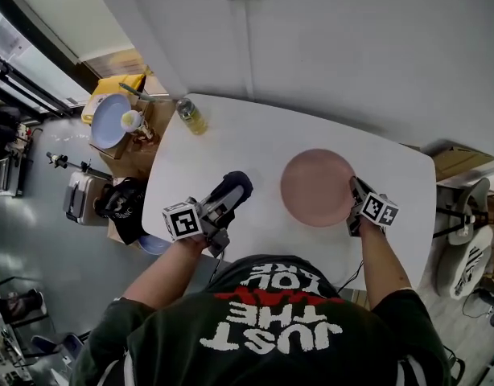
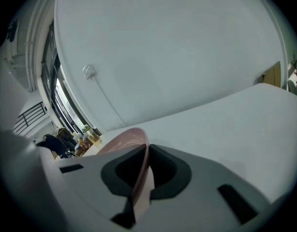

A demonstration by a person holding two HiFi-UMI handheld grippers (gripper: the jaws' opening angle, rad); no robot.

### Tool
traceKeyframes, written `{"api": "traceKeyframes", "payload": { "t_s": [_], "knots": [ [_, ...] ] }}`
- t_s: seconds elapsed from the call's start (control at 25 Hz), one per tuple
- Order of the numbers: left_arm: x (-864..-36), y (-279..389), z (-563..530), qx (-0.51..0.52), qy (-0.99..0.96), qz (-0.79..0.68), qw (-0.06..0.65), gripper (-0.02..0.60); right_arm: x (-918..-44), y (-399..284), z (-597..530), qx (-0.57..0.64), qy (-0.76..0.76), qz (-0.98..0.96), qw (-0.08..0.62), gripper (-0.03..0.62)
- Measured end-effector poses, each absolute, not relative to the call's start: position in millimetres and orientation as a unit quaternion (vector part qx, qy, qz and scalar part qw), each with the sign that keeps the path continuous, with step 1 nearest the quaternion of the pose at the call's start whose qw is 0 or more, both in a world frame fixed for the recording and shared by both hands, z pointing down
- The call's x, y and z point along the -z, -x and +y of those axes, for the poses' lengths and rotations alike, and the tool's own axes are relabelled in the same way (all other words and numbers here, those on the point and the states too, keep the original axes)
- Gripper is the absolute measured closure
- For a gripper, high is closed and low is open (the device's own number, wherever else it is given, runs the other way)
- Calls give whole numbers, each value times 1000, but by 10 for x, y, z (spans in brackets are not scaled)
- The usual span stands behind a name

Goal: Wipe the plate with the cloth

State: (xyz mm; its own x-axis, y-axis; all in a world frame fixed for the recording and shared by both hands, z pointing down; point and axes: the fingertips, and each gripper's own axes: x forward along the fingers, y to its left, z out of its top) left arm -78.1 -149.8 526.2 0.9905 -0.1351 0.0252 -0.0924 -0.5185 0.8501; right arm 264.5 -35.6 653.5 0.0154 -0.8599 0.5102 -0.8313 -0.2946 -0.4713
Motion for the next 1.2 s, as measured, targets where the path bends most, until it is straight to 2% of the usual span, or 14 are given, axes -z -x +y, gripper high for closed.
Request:
{"api": "traceKeyframes", "payload": {
  "t_s": [0.28,0.48,0.6,0.68,0.76,0.92,1.08,1.2],
  "knots": [
    [-5308,839,-1448,3,-869,-72,490,534,-6822,-2536,-448,355,713,605,-17,580],
    [-5314,856,-1440,1,-868,-74,491,534,-7105,-2458,-411,346,709,595,-151,580],
    [-5311,862,-1445,2,-869,-75,490,534,-7156,-2399,-399,356,697,593,-189,561],
    [-5295,853,-1459,7,-870,-74,488,534,-7075,-2403,-412,362,697,594,-176,460],
    [-5251,825,-1487,12,-873,-76,482,534,-6871,-2497,-388,355,710,589,-149,439],
    [-5037,749,-1641,35,-890,-74,449,534,-6119,-2655,-228,306,721,617,-80,439],
    [-4760,604,-1778,48,-912,-70,401,534,-5325,-2614,42,240,699,672,-56,558],
    [-4628,466,-1805,40,-925,-75,370,534,-5011,-2615,237,209,701,679,-57,582]
  ]
}}
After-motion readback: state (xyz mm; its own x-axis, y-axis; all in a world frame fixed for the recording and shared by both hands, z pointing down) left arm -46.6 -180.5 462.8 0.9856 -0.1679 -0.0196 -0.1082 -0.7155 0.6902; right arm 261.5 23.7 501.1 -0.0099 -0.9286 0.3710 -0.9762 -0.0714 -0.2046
